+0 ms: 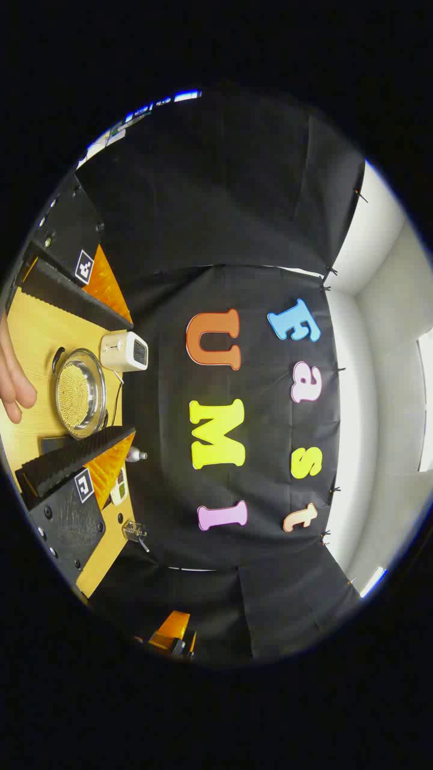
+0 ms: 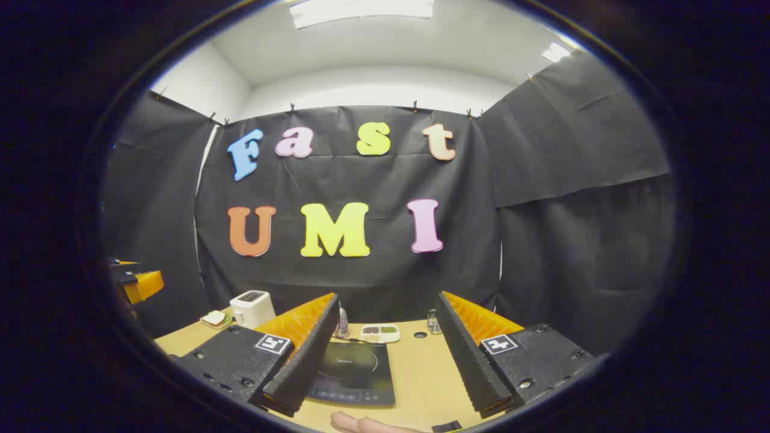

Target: First push the handle of the pot to place it horizontally, then grasp the pot with both hands and set it on the induction cooktop.

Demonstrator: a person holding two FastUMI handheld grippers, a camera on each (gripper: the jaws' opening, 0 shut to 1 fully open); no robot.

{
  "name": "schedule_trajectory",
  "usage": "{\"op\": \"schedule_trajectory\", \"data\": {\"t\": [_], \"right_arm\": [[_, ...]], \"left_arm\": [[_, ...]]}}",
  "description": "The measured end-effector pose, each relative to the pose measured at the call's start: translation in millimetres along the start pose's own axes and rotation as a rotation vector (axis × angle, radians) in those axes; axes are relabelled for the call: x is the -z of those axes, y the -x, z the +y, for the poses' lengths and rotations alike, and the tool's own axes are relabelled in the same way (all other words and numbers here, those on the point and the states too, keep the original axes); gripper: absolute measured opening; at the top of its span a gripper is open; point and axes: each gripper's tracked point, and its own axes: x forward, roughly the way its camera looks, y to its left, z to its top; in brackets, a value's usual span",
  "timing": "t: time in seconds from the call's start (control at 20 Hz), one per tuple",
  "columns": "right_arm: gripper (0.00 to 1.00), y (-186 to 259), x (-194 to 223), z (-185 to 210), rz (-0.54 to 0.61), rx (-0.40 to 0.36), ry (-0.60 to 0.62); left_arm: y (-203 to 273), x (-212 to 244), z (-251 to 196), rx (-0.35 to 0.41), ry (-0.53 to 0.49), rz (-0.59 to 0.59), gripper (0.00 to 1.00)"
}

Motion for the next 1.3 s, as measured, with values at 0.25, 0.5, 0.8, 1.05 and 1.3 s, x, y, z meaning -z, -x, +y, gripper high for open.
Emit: {"op": "schedule_trajectory", "data": {"t": [0.25, 0.5, 0.8, 1.05, 1.3], "right_arm": [[1.00, 0.8, -2.7, -0.7, -0.004, -0.007, 0.003], [0.99, 2.4, -4.3, -8.9, -0.022, 0.002, 0.005], [0.99, 4.9, -6.0, -10.0, -0.044, -0.005, 0.005], [0.99, 3.0, -5.3, -10.6, -0.047, -0.001, 0.006], [0.99, -1.0, 1.2, -9.0, -0.038, -0.002, 0.013]], "left_arm": [[5.3, -2.6, -8.2, 0.022, -0.010, -0.024, 0.95], [5.6, -5.2, -14.1, 0.027, -0.004, -0.040, 0.95], [-2.1, 1.2, -5.5, -0.007, 0.002, -0.049, 0.95], [-22.2, 28.1, -15.7, 0.068, 0.003, 0.026, 0.70], [-46.4, 70.6, -8.8, 0.076, -0.024, 0.151, 0.27]]}}
